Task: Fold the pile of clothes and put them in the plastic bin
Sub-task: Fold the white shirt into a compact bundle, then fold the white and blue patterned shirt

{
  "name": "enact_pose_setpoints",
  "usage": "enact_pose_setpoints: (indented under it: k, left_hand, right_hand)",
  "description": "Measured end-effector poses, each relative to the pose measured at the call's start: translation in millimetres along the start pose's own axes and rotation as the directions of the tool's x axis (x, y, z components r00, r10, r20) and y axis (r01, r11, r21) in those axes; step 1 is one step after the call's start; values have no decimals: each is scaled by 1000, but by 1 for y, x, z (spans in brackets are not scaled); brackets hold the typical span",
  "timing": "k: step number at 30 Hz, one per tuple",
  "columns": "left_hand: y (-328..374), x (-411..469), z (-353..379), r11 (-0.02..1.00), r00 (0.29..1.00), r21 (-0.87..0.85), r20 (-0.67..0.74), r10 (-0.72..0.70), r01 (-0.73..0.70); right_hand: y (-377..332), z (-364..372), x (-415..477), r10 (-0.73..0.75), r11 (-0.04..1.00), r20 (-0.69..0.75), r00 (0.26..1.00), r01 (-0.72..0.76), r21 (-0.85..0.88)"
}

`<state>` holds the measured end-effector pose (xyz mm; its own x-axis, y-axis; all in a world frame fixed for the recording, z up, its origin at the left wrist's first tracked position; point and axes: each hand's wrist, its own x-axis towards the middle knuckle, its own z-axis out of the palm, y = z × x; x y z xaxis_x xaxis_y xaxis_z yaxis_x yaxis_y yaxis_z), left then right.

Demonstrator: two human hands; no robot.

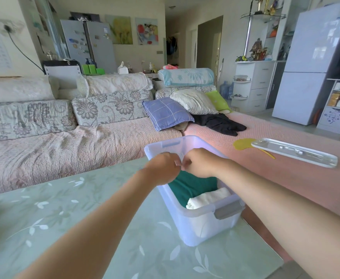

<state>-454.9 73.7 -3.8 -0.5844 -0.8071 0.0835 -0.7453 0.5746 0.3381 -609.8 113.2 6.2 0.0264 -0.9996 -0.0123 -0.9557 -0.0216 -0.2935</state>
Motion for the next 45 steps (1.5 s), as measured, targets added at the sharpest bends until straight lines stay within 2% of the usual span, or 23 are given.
enact_pose_setpoints:
  k: [5,15,22,27,29,32,36,39,43,45]
  left_hand:
    - [-62,-60,-51,994,983,2,-149,-110,112]
    - [-222,-236,-92,896,882,-99,-159,-443,432]
    - [-341,-372,-76,765,735,-116,-218,-642,633]
    - [-404,-445,-42,664,634,-20,-275,-722,747]
    - [-418,-459,-34,652,633,-22,-211,-744,758]
    - [-433,-461,-28,676,672,-11,-106,-733,737]
    - [-450,-455,-23,661,661,-28,-27,-750,749]
    - [-455,-456,-26,683,683,-43,-23,-730,729]
    - [-454,-449,-26,696,694,-98,-57,-717,711]
    - [-449,-443,-26,715,707,-88,-111,-699,693]
  right_hand:
    - [-94,-2,-1,-137,985,-89,987,146,96]
    - [-302,91,-17,-345,913,16,938,332,238]
    - [-428,205,-14,-426,888,196,883,366,279]
    - [-494,282,-4,-488,869,217,845,448,209]
    - [-515,307,3,-503,861,208,839,467,199]
    - [-539,335,15,-518,855,254,817,491,163]
    - [-557,360,27,-514,836,311,800,549,-31]
    - [-561,367,27,-568,818,187,801,575,24]
    - [-548,354,20,-611,790,132,781,613,29]
    - [-533,339,16,-589,808,78,805,588,31]
